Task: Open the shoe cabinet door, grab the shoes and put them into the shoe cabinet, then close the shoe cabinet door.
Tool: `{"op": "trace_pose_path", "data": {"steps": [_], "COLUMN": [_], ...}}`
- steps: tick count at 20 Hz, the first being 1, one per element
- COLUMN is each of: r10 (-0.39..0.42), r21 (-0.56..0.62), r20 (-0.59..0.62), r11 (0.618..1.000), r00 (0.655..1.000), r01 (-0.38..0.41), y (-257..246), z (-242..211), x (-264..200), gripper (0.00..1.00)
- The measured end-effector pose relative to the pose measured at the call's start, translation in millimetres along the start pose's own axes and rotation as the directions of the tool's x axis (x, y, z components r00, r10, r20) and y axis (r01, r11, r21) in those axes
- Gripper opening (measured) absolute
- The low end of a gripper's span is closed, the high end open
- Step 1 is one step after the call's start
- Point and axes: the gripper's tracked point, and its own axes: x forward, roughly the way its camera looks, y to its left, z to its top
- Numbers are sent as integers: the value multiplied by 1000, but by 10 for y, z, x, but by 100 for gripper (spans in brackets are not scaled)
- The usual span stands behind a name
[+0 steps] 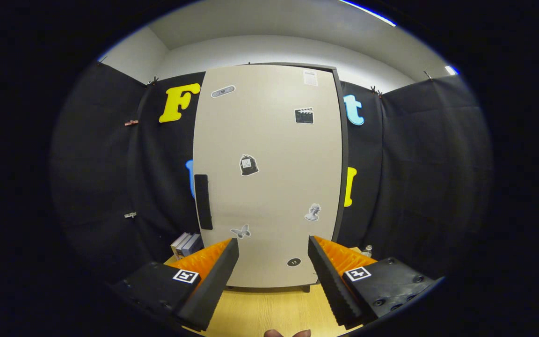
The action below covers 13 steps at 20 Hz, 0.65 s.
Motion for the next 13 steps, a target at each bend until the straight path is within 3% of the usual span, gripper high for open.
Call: {"op": "trace_pose_path", "data": {"steps": [13], "r10": [11], "r21": [-23], "r20": [35], "r11": [1000], "r00": [999], "r01": [-10], "y": [-9], "z": [137], "x": [178], "gripper": [97]}}
